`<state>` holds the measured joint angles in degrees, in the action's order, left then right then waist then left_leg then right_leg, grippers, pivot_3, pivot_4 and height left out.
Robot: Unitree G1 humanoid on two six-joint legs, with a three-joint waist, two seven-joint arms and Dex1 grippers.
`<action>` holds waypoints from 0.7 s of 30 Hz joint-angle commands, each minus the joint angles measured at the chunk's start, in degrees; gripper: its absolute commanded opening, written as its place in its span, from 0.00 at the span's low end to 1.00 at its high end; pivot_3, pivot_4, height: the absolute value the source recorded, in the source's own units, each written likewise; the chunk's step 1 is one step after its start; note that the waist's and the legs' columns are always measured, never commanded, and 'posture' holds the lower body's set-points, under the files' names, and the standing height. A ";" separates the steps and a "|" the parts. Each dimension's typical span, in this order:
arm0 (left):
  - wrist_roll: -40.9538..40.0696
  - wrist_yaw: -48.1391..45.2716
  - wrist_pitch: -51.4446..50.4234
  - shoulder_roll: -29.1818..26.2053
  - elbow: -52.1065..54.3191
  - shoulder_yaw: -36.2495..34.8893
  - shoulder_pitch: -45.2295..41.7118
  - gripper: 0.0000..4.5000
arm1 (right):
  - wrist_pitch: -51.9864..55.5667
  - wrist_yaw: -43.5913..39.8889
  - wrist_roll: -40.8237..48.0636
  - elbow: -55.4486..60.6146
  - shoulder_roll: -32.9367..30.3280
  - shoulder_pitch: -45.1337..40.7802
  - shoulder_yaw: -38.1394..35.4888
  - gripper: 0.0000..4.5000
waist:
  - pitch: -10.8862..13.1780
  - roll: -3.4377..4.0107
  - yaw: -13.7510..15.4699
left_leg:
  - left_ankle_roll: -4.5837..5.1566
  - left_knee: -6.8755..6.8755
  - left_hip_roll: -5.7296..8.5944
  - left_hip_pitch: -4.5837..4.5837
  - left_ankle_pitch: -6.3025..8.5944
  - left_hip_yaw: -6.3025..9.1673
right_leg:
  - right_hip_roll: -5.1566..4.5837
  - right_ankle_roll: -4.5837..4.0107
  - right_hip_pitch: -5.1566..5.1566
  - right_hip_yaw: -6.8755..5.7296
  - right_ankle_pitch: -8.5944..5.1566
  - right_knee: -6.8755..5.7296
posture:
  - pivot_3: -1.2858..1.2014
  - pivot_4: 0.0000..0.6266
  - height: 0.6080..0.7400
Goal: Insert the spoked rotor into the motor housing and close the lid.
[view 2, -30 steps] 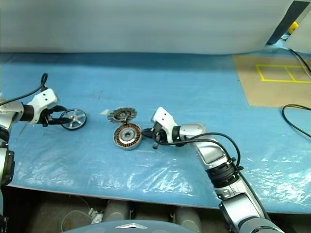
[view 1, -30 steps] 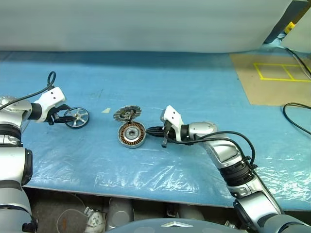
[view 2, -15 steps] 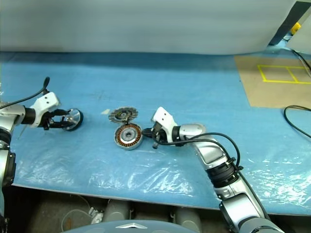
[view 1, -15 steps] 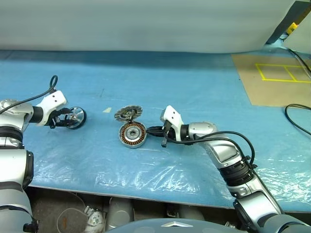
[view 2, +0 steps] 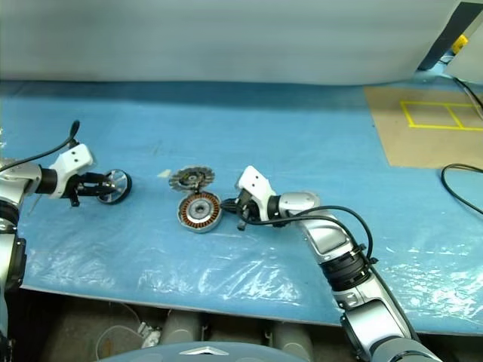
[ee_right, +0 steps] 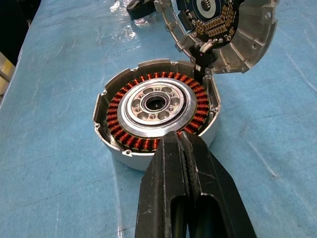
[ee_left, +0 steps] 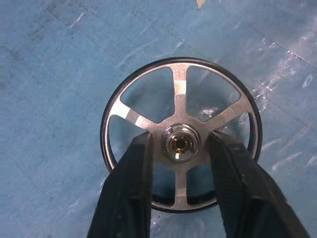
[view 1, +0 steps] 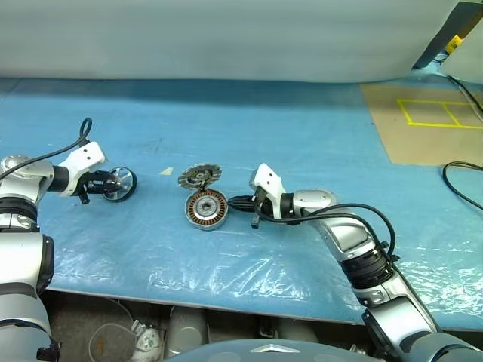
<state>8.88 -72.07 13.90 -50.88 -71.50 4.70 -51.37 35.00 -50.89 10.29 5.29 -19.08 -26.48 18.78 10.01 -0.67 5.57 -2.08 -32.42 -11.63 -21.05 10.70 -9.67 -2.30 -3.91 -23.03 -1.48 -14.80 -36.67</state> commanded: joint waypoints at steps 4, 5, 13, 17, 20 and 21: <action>-6.29 -3.44 -0.46 -1.46 2.81 -5.78 0.26 0.32 | -2.07 0.51 0.25 0.10 0.17 -2.02 -0.71 0.00 | 0.01 -0.02 -0.05 | 0.00 -0.01 -0.01 -0.01 0.00 0.00 | 0.00 0.00 0.00 0.00 0.00 0.00 | 0.52 0.24 1.00; -8.11 -4.86 -1.10 -1.80 3.79 -7.28 0.86 0.32 | -2.28 0.61 0.34 -0.12 0.15 -2.22 -1.03 0.00 | 0.01 -0.02 -0.07 | 0.00 -0.02 -0.01 -0.02 0.00 0.00 | 0.00 0.00 -0.01 0.00 0.00 0.00 | 0.52 0.24 1.00; -29.31 -12.75 -26.21 -3.61 42.06 -21.61 30.67 0.32 | -1.10 0.69 4.03 -1.59 -0.34 -3.14 -5.86 0.00 | 0.00 -0.01 -1.30 | -0.09 0.12 -0.04 -0.11 0.05 -0.09 | 0.03 -0.03 -0.17 0.04 -0.02 0.07 | 0.52 0.24 1.00; -42.74 -2.94 -43.67 1.82 74.63 -29.05 51.20 0.32 | -2.50 -0.33 3.68 -2.53 -1.61 -3.37 -5.81 0.00 | 0.06 -0.17 -1.30 | -0.13 0.14 -0.13 -0.24 0.09 -0.12 | 0.08 -0.10 -0.25 -0.02 -0.07 0.14 | 0.52 0.24 1.00; -47.61 4.66 -49.05 5.61 85.51 -30.57 54.88 0.32 | -4.17 -1.38 3.07 -3.21 -2.46 -3.39 -5.24 0.00 | 0.10 -0.18 -0.58 | -0.10 0.06 -0.13 -0.18 0.09 -0.25 | 0.08 -0.38 -0.13 -0.05 -0.24 0.07 | 0.52 0.24 1.00; -48.98 7.77 -50.06 7.57 88.52 -30.16 54.72 0.32 | -4.82 -2.23 3.26 -3.08 -2.68 -3.15 -5.01 0.00 | 0.11 -0.17 -0.38 | -0.09 0.05 -0.14 -0.14 0.08 -0.30 | 0.09 -0.39 -0.09 -0.05 -0.25 0.07 | 0.52 0.24 1.00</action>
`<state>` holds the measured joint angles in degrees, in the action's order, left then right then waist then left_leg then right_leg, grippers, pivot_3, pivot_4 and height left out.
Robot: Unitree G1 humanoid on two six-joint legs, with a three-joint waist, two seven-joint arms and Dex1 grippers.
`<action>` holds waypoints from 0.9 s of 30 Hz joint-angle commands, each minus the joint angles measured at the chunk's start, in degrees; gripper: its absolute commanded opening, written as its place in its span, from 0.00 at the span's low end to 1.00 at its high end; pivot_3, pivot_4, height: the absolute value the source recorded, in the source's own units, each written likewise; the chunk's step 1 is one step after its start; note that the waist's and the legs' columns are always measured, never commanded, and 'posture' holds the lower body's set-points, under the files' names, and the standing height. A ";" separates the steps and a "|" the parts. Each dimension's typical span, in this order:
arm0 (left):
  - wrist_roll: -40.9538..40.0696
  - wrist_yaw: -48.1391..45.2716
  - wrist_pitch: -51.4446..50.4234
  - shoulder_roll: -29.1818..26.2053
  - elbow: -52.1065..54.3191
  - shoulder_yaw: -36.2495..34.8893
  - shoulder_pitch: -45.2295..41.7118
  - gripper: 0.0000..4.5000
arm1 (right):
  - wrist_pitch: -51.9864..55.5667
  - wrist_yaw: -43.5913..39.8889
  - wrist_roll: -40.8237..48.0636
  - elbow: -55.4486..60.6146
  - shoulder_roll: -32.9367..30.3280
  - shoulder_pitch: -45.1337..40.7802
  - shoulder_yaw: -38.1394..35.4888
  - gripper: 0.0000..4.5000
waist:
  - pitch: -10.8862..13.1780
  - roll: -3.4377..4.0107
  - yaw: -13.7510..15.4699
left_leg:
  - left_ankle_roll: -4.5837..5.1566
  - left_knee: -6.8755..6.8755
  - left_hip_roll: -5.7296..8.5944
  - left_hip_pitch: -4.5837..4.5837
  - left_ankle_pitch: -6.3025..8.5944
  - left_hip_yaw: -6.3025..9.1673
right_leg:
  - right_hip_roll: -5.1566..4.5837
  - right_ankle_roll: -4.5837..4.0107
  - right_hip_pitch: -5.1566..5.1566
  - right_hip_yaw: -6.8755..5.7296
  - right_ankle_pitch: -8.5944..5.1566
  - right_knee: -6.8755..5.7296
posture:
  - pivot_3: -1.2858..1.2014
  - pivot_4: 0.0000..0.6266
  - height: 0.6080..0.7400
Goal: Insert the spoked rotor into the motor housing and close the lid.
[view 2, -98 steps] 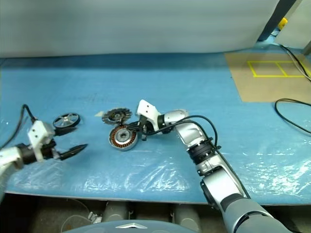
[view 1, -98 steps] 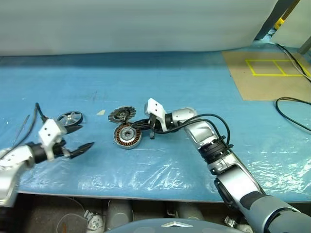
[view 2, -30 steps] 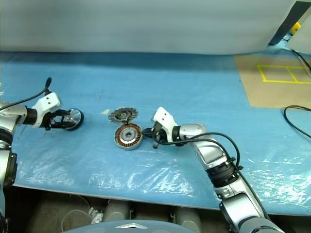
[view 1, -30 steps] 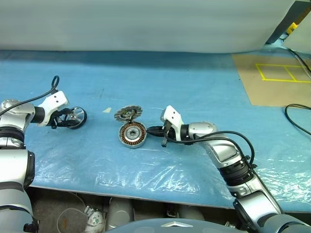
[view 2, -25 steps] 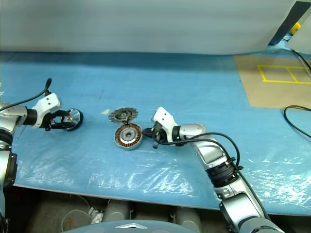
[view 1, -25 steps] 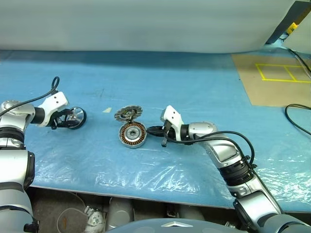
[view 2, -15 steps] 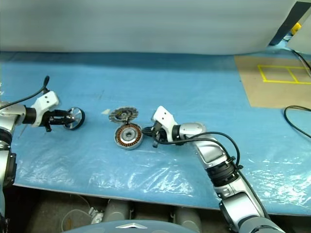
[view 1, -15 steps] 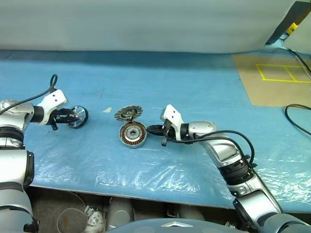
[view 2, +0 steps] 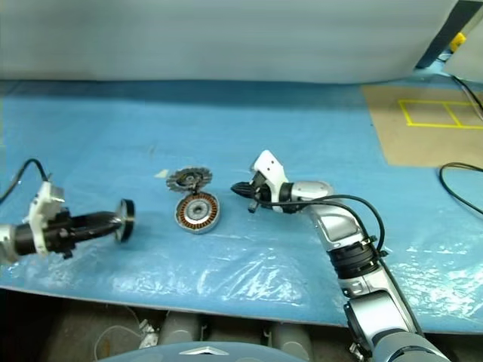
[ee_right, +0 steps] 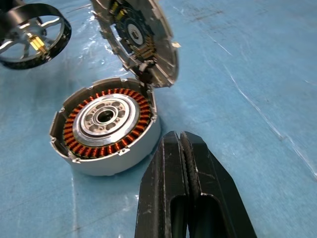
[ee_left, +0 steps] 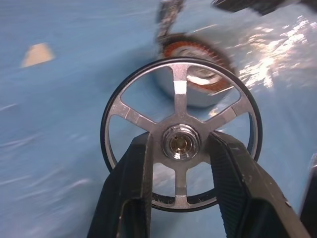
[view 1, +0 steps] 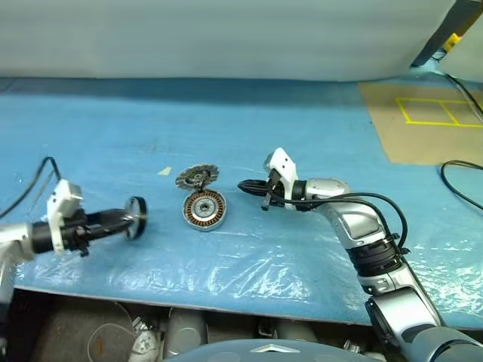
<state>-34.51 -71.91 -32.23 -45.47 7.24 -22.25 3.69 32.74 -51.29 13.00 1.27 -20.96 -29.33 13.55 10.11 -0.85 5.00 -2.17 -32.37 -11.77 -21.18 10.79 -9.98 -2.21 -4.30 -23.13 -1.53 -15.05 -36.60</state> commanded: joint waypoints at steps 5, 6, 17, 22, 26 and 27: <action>-7.45 16.30 -5.71 7.11 15.95 0.70 -2.49 0.32 | -4.76 -3.94 -0.52 0.97 -2.42 0.83 1.92 0.00 | 0.09 0.16 0.25 | 0.12 -0.25 0.02 0.31 -0.05 -0.01 | -0.02 0.02 0.30 0.11 0.01 -0.03 | 0.52 0.24 1.00; -6.97 16.81 -5.50 7.17 15.99 1.48 -2.63 0.32 | -5.13 -4.00 -0.85 0.83 -2.65 0.94 2.17 0.00 | 0.09 0.16 0.25 | 0.12 -0.28 0.01 0.34 -0.05 0.00 | -0.01 0.03 0.33 0.11 0.01 -0.03 | 0.52 0.24 1.00; -2.04 19.48 -1.89 9.79 11.83 12.63 -6.19 0.32 | -4.98 -2.74 -1.15 1.81 -3.10 2.12 1.81 0.00 | 0.08 0.16 -0.83 | 0.12 -0.23 0.02 0.09 -0.07 0.13 | 0.08 0.28 0.12 0.12 0.15 0.00 | 0.52 0.24 1.00; -0.32 20.41 -0.12 10.89 10.44 14.47 -7.44 0.32 | -4.58 -2.09 -1.02 2.69 -3.10 2.88 1.95 0.00 | 0.08 0.17 -1.08 | 0.12 -0.29 0.03 0.10 -0.07 0.15 | 0.07 0.24 0.14 0.14 0.13 0.01 | 0.52 0.24 1.00; 0.84 21.12 0.58 10.74 10.15 14.84 -8.14 0.32 | -4.51 -1.78 -1.12 3.04 -3.17 3.42 2.05 0.00 | 0.08 0.17 -1.07 | 0.13 -0.29 0.02 0.13 -0.07 0.15 | 0.07 0.15 0.14 0.14 0.07 -0.01 | 0.52 0.24 1.00; 1.13 21.28 0.55 10.50 10.15 14.90 -8.17 0.32 | -4.54 -1.71 -1.20 3.05 -3.20 3.54 2.14 0.00 | 0.08 0.17 -1.07 | 0.13 -0.30 0.02 0.13 -0.07 0.15 | 0.07 0.15 0.15 0.14 0.08 -0.01 | 0.52 0.24 1.00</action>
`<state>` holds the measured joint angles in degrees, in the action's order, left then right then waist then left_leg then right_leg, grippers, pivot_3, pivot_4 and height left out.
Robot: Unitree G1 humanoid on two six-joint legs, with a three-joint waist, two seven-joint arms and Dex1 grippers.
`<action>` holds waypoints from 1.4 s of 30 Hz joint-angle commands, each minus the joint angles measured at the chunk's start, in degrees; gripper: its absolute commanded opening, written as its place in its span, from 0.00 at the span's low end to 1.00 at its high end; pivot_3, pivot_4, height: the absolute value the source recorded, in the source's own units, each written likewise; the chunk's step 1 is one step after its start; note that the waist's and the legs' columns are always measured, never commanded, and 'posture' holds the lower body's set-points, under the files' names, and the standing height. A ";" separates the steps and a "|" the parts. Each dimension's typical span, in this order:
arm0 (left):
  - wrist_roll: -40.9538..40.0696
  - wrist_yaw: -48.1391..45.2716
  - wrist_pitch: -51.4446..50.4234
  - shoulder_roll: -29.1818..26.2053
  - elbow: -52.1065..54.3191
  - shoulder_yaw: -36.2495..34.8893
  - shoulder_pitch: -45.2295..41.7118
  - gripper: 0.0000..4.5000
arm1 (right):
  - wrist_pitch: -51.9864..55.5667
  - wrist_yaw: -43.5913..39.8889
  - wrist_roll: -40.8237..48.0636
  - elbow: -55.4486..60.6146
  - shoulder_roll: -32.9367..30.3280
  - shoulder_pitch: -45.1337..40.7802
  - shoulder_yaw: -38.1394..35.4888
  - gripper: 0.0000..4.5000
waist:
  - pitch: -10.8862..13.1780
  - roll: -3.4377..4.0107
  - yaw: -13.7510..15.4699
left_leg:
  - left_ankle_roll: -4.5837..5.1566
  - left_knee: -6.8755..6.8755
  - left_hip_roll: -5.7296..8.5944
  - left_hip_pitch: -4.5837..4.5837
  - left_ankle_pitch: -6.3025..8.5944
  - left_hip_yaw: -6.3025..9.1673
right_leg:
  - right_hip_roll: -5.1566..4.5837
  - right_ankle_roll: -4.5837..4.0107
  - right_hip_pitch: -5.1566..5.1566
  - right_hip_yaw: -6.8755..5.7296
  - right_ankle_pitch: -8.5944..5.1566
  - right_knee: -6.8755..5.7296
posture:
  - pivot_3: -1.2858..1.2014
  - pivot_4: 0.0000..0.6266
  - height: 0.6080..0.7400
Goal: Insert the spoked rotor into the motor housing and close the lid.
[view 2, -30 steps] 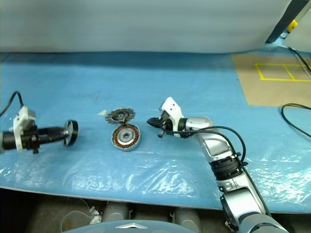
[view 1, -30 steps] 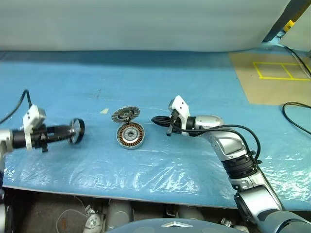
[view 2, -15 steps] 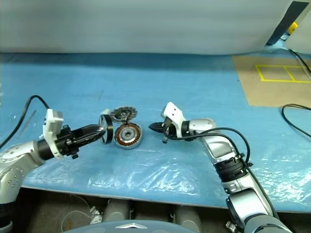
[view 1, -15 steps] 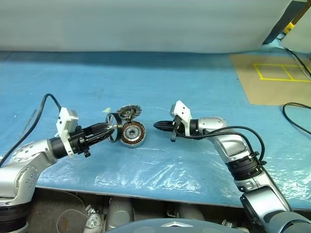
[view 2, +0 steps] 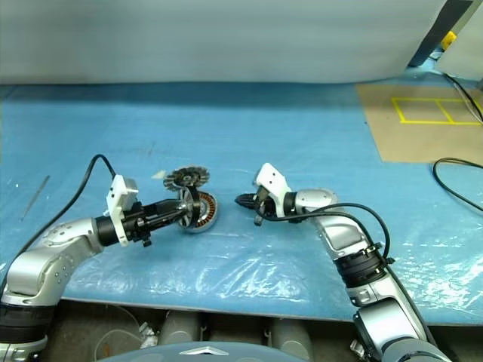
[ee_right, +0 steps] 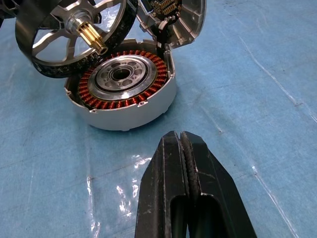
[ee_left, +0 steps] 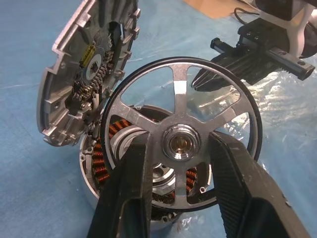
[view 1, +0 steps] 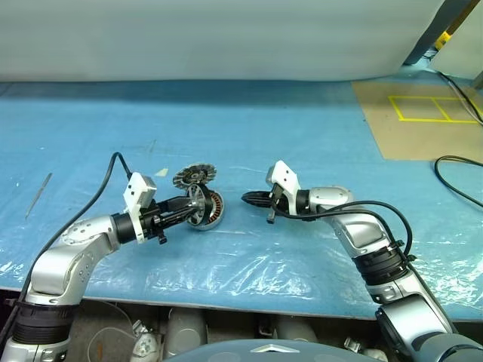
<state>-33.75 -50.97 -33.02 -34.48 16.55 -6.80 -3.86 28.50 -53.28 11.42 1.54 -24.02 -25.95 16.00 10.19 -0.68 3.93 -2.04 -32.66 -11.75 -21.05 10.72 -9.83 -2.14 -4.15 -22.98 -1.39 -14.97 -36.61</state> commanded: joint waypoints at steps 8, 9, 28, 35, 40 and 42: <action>1.40 1.76 -0.11 -2.09 1.84 -0.89 -0.54 0.32 | -0.09 0.38 0.26 2.81 -0.23 0.15 0.24 0.00 | 0.00 0.00 0.01 | 0.00 -0.02 0.00 -0.01 0.00 0.00 | 0.00 0.07 0.01 0.00 0.04 0.00 | 0.52 0.24 1.00; 1.35 1.94 -0.43 -2.33 2.02 -0.88 -0.43 0.32 | -0.06 0.34 0.24 2.75 -0.24 0.10 0.30 0.00 | 0.00 0.00 0.01 | 0.00 -0.02 0.00 -0.01 0.00 0.00 | 0.00 0.07 0.01 0.00 0.04 0.00 | 0.52 0.24 1.00; 6.37 2.37 0.93 -4.18 -0.51 3.70 -0.15 0.32 | -0.59 0.37 -0.45 1.91 -0.23 -0.71 0.90 0.00 | -0.11 0.19 0.03 | 0.00 -0.03 0.03 0.15 0.00 0.00 | -0.04 -0.07 0.16 0.01 -0.04 -0.01 | 0.52 0.24 1.00; 8.84 4.79 1.58 -3.78 -2.31 4.15 -2.46 0.81 | -0.97 0.50 -0.73 1.56 -0.13 -0.86 0.83 0.00 | -0.12 0.22 0.01 | 0.00 -0.04 0.00 0.09 0.00 0.01 | 0.00 -0.06 0.11 0.00 -0.04 -0.01 | 0.52 0.24 1.00; 4.18 5.21 0.78 -0.40 -1.27 1.60 -3.34 0.99 | -1.46 0.44 -1.14 1.07 -0.13 -0.93 0.92 0.00 | -0.11 0.21 0.02 | 0.00 -0.04 0.05 0.03 0.00 0.01 | -0.04 0.00 0.08 0.01 0.00 0.01 | 0.52 0.24 1.00; 1.93 4.97 0.66 1.33 -0.86 0.86 -3.62 0.90 | -1.52 0.45 -1.21 1.02 0.01 -1.02 1.03 0.00 | -0.11 0.21 0.02 | 0.00 -0.04 0.03 0.02 0.00 0.01 | -0.03 -0.02 0.07 0.01 -0.01 0.01 | 0.52 0.24 1.00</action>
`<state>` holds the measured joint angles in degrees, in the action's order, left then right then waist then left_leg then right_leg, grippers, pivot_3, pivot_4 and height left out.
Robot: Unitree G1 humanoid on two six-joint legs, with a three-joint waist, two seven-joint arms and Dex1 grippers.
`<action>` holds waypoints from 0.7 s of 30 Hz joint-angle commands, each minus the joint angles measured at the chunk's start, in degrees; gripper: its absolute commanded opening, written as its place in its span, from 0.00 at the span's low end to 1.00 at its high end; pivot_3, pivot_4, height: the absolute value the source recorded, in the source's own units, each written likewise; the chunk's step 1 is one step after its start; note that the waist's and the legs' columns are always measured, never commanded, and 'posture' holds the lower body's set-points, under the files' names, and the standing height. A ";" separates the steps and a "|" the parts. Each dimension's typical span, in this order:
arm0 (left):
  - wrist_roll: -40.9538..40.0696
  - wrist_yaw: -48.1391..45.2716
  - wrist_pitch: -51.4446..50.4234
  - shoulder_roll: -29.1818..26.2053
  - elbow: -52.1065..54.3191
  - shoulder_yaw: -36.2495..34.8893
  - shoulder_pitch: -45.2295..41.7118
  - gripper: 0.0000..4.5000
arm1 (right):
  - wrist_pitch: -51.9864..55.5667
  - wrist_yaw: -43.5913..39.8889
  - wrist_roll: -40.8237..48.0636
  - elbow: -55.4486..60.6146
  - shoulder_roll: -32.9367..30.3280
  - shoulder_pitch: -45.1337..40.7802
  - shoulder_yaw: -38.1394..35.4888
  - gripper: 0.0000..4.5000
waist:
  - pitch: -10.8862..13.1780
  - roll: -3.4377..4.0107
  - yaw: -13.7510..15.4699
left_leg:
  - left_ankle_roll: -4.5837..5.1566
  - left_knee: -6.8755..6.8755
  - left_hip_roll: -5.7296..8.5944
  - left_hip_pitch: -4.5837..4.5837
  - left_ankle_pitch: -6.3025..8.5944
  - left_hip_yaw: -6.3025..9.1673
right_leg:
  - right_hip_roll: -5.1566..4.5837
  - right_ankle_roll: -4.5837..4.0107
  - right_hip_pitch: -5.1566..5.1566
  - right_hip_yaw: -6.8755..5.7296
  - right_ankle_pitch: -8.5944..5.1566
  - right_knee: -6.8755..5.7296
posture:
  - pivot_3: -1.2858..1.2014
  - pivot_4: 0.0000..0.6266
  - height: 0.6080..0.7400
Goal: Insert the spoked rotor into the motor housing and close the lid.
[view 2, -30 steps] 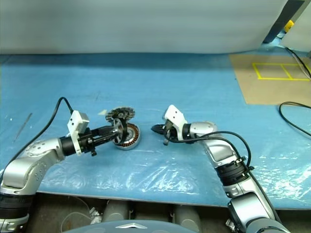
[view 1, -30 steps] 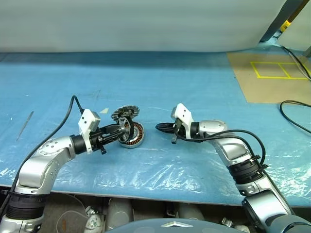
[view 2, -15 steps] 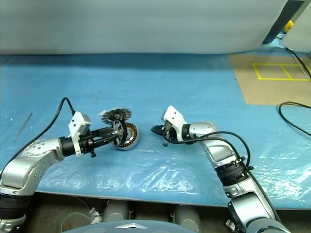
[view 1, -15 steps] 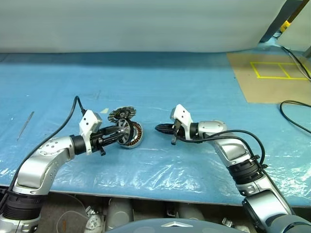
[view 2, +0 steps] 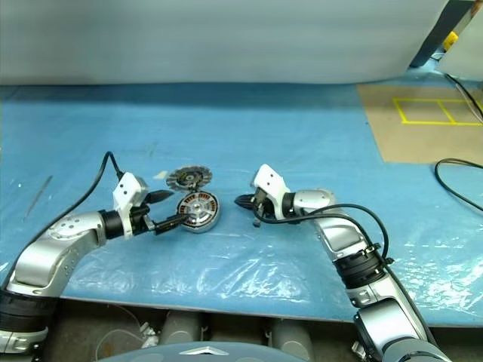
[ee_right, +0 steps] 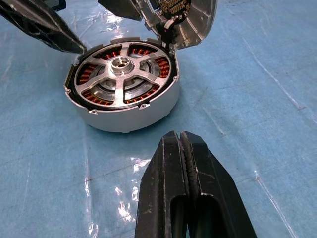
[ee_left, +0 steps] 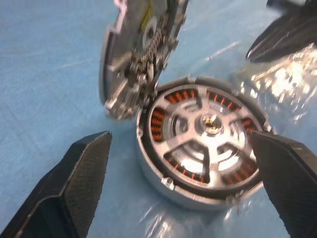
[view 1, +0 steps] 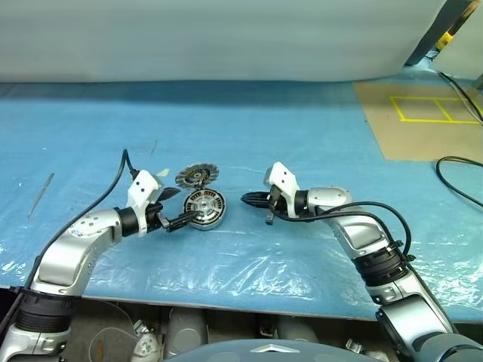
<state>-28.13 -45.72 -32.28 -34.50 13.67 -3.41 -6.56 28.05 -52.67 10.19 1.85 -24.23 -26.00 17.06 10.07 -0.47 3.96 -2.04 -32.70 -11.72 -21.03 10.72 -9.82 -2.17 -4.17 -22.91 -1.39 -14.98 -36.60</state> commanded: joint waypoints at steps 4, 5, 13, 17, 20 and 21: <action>-6.32 -0.25 -1.40 3.09 2.76 -2.75 -0.20 0.63 | -1.39 -0.21 -0.14 0.42 0.25 -1.14 0.05 0.00 | 0.00 0.00 -0.02 | 0.00 -0.01 -0.01 0.01 0.00 0.00 | 0.01 -0.04 -0.01 0.00 -0.02 -0.01 | 0.52 0.24 1.00; -6.11 -0.18 -1.31 3.12 2.71 -2.50 0.30 0.55 | -1.47 -0.21 -0.19 0.40 0.22 -1.16 0.04 0.00 | 0.00 0.00 -0.05 | 0.00 -0.01 -0.01 0.01 0.00 0.00 | 0.01 -0.04 -0.01 0.00 -0.02 -0.01 | 0.52 0.24 1.00; 0.20 2.78 1.56 4.71 1.80 3.11 1.09 0.02 | -2.24 -0.10 -0.78 0.04 0.97 -1.74 0.18 0.00 | 0.00 0.00 -0.02 | 0.00 -0.01 0.01 0.00 0.00 0.01 | -0.01 -0.04 0.00 0.00 -0.02 0.00 | 0.52 0.24 1.00; 6.51 6.25 3.61 6.48 -0.55 8.14 1.33 0.02 | -2.38 0.82 -0.18 0.10 2.68 -2.98 -0.78 0.00 | -0.01 0.02 -0.02 | 0.01 -0.01 -0.01 0.01 0.00 0.03 | 0.00 -0.04 0.01 0.00 -0.02 0.00 | 0.52 0.24 1.00; 5.71 6.45 4.89 8.74 -0.37 8.08 2.11 0.02 | -2.07 1.36 0.06 -0.11 3.42 -3.92 -1.49 0.00 | -0.07 0.11 -0.02 | 0.01 -0.02 0.01 0.08 0.00 0.03 | -0.02 -0.04 0.07 0.00 -0.02 -0.01 | 0.52 0.24 1.00; 4.88 6.70 5.22 9.44 -0.70 6.80 1.96 0.02 | -2.15 1.35 0.02 -0.35 3.41 -4.05 -1.58 0.00 | -0.07 0.11 -0.02 | 0.01 -0.02 0.02 0.10 0.00 0.03 | -0.03 -0.04 0.09 0.00 -0.03 -0.01 | 0.52 0.24 1.00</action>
<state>-22.78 -39.52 -27.25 -25.34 13.85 4.01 -5.49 26.61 -51.43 9.23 0.73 -20.87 -29.17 16.91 10.01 -0.36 3.93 -2.04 -32.72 -11.69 -20.94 10.71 -9.79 -2.21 -4.21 -22.82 -1.38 -15.01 -36.61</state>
